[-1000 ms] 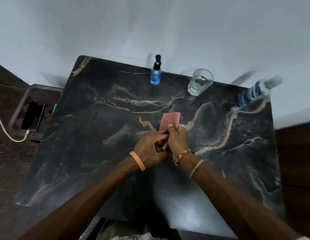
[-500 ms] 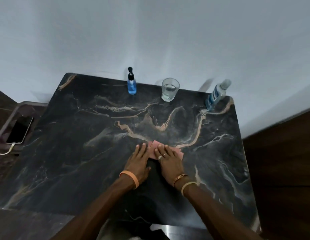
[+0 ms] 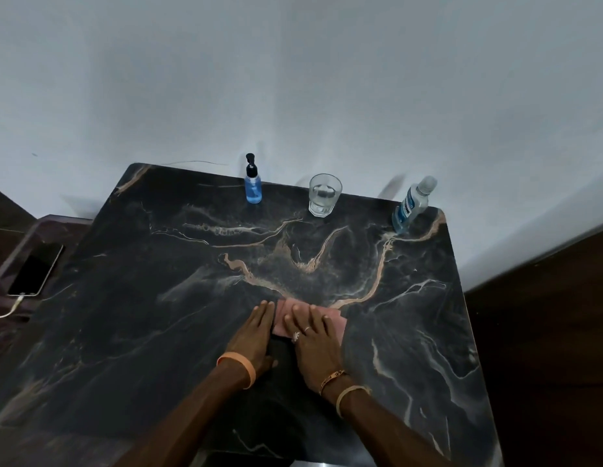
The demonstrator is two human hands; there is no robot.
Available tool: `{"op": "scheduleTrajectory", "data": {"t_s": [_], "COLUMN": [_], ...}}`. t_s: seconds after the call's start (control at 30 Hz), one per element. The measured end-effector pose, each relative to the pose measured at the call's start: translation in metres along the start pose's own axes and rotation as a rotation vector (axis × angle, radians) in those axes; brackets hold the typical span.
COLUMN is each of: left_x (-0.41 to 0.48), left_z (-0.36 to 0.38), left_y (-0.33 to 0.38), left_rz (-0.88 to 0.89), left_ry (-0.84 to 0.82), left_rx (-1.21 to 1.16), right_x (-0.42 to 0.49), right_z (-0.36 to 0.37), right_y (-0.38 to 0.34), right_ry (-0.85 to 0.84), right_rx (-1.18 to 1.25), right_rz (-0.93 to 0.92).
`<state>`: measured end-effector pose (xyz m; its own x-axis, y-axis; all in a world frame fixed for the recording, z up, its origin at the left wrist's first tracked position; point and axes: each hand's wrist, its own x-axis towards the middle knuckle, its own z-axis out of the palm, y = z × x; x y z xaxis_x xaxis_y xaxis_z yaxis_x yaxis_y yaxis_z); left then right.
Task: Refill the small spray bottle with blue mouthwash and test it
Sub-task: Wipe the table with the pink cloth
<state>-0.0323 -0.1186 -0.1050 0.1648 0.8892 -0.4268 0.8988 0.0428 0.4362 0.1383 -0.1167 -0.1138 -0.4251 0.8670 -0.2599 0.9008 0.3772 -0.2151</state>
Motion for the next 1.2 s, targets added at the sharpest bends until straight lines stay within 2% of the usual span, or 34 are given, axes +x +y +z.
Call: {"op": "scheduleTrajectory", "data": {"t_s": [0.1,0.17,0.23,0.3,0.37,0.47,0.57,0.63,0.7,0.77,0.83,0.87,0.93,1.07,1.13,1.2], "left_x": [0.001,0.003,0.007,0.010,0.012,0.012,0.008,0.003,0.001,0.003,0.010,0.016,0.031,0.058,0.064,0.066], "left_z": [0.006,0.010,0.010,0.006,0.001,-0.005,-0.008,-0.007,-0.006,-0.006,-0.009,-0.013,-0.023,-0.036,-0.034,-0.025], "left_y": [-0.004,-0.008,-0.011,-0.013,-0.014,-0.020,-0.027,-0.034,-0.041,-0.048,-0.053,-0.053,-0.049,-0.029,-0.017,-0.007], "left_rz": [-0.020,-0.034,-0.056,-0.088,-0.109,-0.118,-0.102,-0.053,-0.005,0.000,0.007,0.023,0.041,0.104,0.133,0.140], "left_ry": [0.029,0.041,0.040,0.034,0.010,-0.001,-0.017,-0.002,0.025,0.037,0.052,0.046,0.041,-0.021,-0.054,-0.068], "left_rx": [-0.036,-0.060,-0.040,0.000,0.040,0.052,0.058,0.134,0.165,0.114,0.129,0.157,0.185,0.162,0.152,0.176], "right_x": [0.000,0.022,0.049,0.060,0.049,0.021,0.052,0.073,0.074,0.065,0.080,0.097,0.128,0.126,0.096,0.057], "right_z": [0.006,-0.001,-0.017,-0.028,-0.013,0.017,-0.005,-0.017,-0.008,0.008,-0.002,-0.013,-0.035,-0.048,-0.042,-0.028], "right_y": [-0.013,-0.007,0.001,0.000,-0.015,-0.038,-0.020,-0.015,-0.025,-0.032,-0.012,0.002,0.026,0.076,0.086,0.069], "right_ry": [-0.054,-0.032,-0.001,-0.013,-0.012,-0.014,0.003,-0.030,0.028,0.005,-0.032,-0.021,0.016,0.094,0.108,0.138], "right_rx": [-0.074,-0.097,-0.085,-0.017,0.042,0.032,-0.069,-0.090,-0.019,-0.033,-0.133,-0.170,-0.143,0.020,0.015,-0.041], "right_rz": [-0.189,-0.250,-0.192,-0.051,-0.015,-0.206,-0.368,-0.267,-0.151,-0.295,-0.483,-0.522,-0.431,0.036,0.098,0.033]}}
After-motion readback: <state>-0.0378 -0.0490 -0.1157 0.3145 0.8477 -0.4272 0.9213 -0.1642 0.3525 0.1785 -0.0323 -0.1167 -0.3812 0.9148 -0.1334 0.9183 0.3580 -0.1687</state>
